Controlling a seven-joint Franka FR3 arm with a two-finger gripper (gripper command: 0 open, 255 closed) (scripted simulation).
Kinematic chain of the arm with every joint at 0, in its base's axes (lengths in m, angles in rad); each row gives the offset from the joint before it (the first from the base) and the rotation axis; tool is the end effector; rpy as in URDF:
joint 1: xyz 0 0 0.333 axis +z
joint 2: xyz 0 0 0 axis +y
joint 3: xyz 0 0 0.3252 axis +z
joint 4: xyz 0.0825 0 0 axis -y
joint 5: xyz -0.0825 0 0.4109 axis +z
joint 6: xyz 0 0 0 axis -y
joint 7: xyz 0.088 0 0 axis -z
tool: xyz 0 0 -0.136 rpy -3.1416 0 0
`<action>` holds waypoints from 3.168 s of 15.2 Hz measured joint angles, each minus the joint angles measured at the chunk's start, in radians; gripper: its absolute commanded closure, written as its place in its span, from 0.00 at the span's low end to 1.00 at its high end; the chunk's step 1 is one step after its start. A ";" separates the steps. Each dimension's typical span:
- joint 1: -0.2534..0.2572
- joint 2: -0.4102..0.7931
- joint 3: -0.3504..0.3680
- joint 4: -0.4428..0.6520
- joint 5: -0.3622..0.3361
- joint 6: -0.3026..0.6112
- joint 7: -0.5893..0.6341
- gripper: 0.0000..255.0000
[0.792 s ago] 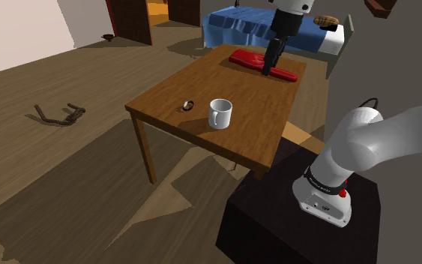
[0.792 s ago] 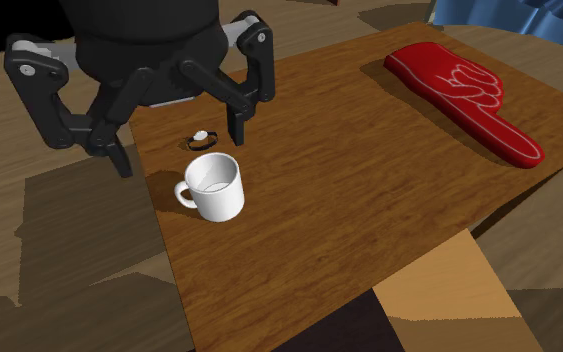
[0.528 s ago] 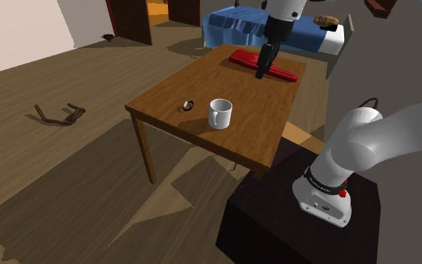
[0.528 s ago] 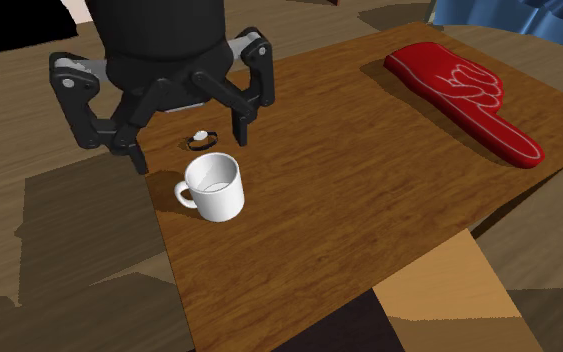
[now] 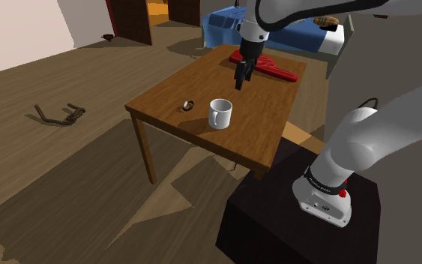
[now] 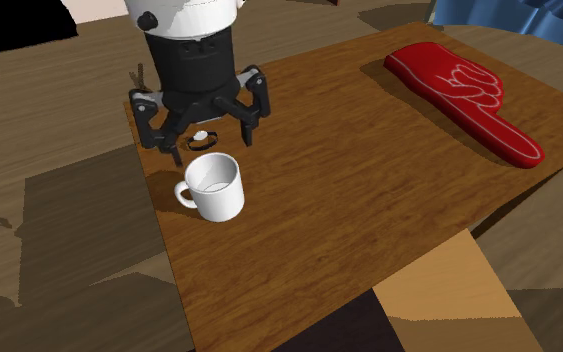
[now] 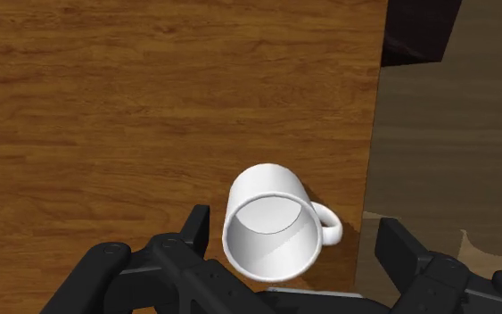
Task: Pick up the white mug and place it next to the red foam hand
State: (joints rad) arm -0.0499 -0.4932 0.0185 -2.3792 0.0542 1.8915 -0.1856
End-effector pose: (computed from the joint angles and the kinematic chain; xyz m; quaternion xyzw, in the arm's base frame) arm 0.4237 -0.0075 0.4741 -0.9975 -0.0675 -0.0051 0.0209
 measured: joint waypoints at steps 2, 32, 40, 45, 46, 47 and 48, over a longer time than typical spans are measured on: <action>-0.007 0.069 -0.001 0.000 -0.012 0.060 -0.002 0.00; -0.029 0.415 -0.002 0.036 -0.064 0.334 0.013 1.00; -0.028 0.385 -0.001 0.062 -0.063 0.278 0.013 1.00; -0.028 0.355 -0.002 0.095 -0.062 0.215 0.012 1.00; -0.029 0.347 -0.002 0.102 -0.062 0.200 0.011 1.00; -0.029 0.342 -0.002 0.113 -0.062 0.184 0.011 1.00; -0.029 0.336 -0.003 0.121 -0.062 0.170 0.009 1.00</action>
State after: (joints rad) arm -0.0792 -0.1573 0.0155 -2.2584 -0.0077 2.0617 -0.1763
